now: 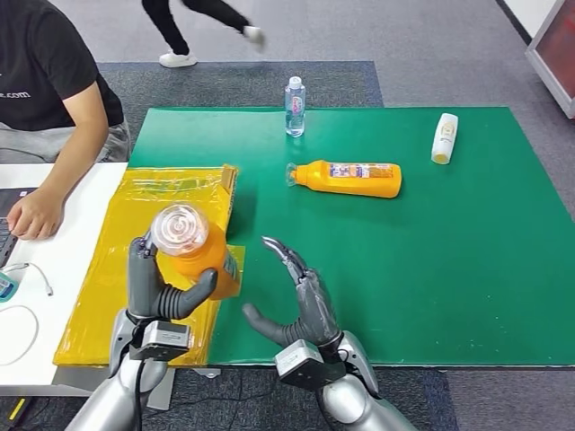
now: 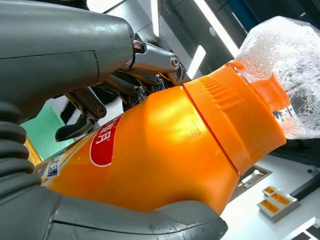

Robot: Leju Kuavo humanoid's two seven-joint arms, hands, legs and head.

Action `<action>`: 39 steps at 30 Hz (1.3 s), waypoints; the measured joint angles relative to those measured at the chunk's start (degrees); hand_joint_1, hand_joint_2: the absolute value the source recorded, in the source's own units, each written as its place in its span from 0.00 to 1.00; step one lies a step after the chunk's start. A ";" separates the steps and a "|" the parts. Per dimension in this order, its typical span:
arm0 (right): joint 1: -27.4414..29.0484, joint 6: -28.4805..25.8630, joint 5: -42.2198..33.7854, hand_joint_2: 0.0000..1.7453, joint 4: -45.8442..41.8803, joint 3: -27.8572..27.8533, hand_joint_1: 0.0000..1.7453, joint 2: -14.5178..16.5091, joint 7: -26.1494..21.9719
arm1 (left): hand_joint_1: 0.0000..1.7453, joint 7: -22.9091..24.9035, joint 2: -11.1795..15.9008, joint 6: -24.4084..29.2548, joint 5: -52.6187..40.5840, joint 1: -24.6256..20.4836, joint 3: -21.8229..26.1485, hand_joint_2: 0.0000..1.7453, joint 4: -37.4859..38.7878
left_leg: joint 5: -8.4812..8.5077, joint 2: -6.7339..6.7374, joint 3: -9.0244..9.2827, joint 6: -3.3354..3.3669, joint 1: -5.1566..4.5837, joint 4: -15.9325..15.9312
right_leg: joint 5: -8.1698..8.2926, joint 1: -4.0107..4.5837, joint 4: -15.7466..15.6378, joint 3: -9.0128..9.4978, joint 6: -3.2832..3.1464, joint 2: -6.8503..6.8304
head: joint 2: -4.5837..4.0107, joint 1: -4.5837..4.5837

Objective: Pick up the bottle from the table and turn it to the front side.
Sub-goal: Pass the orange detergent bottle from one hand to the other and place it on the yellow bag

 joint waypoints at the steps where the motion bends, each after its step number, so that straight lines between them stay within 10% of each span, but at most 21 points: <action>1: 0.05 -0.02 -0.01 1.00 0.00 -0.07 0.00 0.04 -0.01 | 1.00 0.05 0.09 0.08 -0.28 0.00 0.01 1.00 0.00 | 0.00 0.00 0.00 0.00 0.00 0.00 | 0.00 0.00 0.00 0.00 0.00 0.00 | 0.00 0.00; 13: 1.04 -0.98 -0.61 1.00 0.00 -1.03 0.00 0.54 -0.07 | 1.00 1.22 1.55 1.14 -4.65 -0.03 0.09 1.00 0.00 | 0.00 0.00 0.00 -0.01 0.00 0.00 | 0.00 0.01 0.00 -0.01 0.00 0.00 | 0.00 -0.01; 17: 1.38 -1.16 -0.78 0.00 0.00 -1.35 0.00 0.68 -0.17 | 1.00 1.64 2.05 1.38 -5.44 -0.05 0.40 1.00 0.00 | 0.00 0.00 0.00 0.00 0.00 0.00 | 0.00 0.00 0.00 -0.01 0.00 0.01 | 0.00 -0.01; 39: 3.25 -1.93 -1.29 0.00 0.05 -4.93 0.00 1.03 -0.80 | 1.00 4.84 6.18 0.16 -12.44 -0.25 3.42 1.00 2.43 | 0.01 0.01 0.00 -0.01 0.00 0.00 | -0.01 0.01 0.00 -0.03 -0.01 0.01 | 0.00 -0.01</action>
